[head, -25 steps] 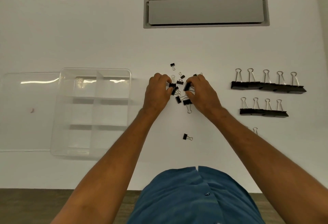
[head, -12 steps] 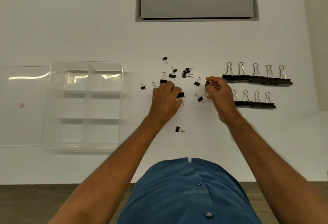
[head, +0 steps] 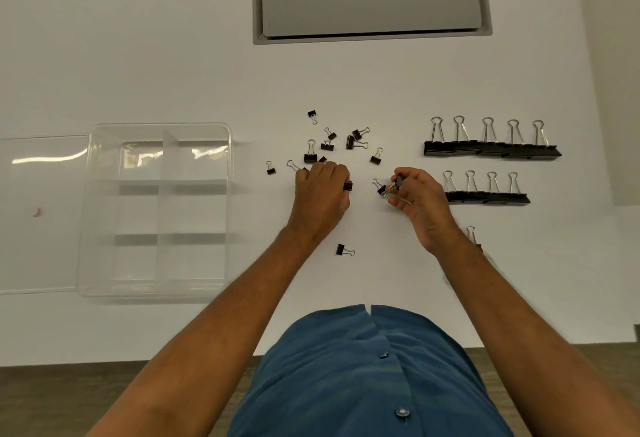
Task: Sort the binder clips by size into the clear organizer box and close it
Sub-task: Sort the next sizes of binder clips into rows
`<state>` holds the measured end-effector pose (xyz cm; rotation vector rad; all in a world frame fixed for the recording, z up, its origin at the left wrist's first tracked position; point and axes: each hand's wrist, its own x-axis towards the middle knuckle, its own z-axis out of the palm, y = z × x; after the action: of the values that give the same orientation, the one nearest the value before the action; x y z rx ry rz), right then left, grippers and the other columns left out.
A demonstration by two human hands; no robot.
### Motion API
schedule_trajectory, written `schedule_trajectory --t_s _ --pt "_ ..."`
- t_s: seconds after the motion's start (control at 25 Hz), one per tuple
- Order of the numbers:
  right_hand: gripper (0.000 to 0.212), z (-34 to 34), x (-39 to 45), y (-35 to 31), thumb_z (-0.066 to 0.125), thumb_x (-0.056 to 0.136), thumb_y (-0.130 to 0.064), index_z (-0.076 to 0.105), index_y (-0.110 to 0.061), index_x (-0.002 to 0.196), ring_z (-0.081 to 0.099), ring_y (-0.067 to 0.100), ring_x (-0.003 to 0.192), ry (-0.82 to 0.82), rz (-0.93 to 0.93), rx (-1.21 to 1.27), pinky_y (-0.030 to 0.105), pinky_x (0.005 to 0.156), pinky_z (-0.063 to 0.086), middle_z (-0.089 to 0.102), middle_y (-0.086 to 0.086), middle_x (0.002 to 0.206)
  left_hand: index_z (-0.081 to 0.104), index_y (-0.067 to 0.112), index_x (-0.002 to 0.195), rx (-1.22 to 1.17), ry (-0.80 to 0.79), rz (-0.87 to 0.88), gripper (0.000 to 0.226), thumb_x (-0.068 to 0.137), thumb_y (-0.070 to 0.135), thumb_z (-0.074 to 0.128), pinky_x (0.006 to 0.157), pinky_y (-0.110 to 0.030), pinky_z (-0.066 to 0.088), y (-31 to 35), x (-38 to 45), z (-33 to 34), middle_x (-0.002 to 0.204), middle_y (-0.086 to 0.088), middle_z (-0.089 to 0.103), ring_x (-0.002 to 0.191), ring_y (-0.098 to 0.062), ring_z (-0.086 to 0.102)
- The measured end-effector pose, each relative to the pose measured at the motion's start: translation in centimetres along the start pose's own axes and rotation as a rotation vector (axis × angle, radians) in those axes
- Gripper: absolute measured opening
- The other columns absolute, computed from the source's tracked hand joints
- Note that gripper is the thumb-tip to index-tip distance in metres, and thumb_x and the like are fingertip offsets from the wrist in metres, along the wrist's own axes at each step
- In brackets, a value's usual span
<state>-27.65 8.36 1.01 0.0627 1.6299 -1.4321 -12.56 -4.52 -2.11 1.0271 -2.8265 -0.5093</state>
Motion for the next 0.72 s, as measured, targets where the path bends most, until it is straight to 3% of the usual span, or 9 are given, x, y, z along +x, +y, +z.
schedule_trajectory --t_s 0.12,0.24,0.32,0.52,0.72 --pt "0.025 -0.6 -0.5 -0.1 0.051 0.098 -0.005 0.067 -0.016 0.114 0.065 0.015 0.087 -0.023 -0.008 -0.027 0.03 0.076 0.056 0.068 0.004 0.101 0.056 0.016 0.099 -0.209 -0.056 -0.007 0.013 0.089 0.009 0.06 0.073 -0.039 0.049 0.9 -1.3 -0.6 0.087 0.002 0.06 0.079 -0.019 0.054" --pt "0.028 -2.0 -1.5 -0.3 0.05 0.097 -0.006 0.071 -0.016 0.113 0.061 0.016 0.086 -0.06 -0.037 -0.083 0.029 0.078 0.056 0.064 0.005 0.099 0.054 0.021 0.127 -0.529 -0.128 -0.121 0.033 0.097 0.009 0.055 0.083 -0.016 0.046 2.7 -3.7 -1.0 0.111 0.002 0.058 0.096 -0.008 0.054" --pt "0.022 -3.3 -2.1 -0.5 0.054 0.096 -0.008 0.072 -0.014 0.107 0.06 0.018 0.087 -0.063 -0.057 -0.116 0.03 0.079 0.055 0.063 0.006 0.094 0.061 0.023 0.125 -0.677 -0.125 -0.214 0.033 0.097 0.008 0.055 0.083 -0.008 0.042 3.9 -5.2 -1.0 0.108 0.003 0.058 0.093 -0.002 0.055" --pt "0.007 -8.0 -3.8 -1.2 0.068 0.093 -0.011 0.069 -0.013 0.099 0.064 0.015 0.082 0.02 -0.12 -0.221 0.032 0.083 0.056 0.068 -0.003 0.086 0.067 0.019 0.099 -0.994 -0.154 -0.569 0.012 0.092 0.011 0.067 0.067 -0.029 0.056 6.9 -8.0 -1.0 0.084 -0.003 0.069 0.073 -0.017 0.07" --pt "0.014 -14.7 -5.4 -1.4 0.07 0.092 -0.012 0.066 -0.014 0.105 0.067 0.02 0.086 0.207 -0.234 -0.309 0.033 0.08 0.06 0.069 0.004 0.096 0.062 0.01 0.096 -1.038 -0.212 -0.658 0.013 0.089 0.012 0.073 0.062 -0.026 0.056 10.7 -8.8 0.1 0.083 -0.007 0.073 0.073 -0.018 0.072"
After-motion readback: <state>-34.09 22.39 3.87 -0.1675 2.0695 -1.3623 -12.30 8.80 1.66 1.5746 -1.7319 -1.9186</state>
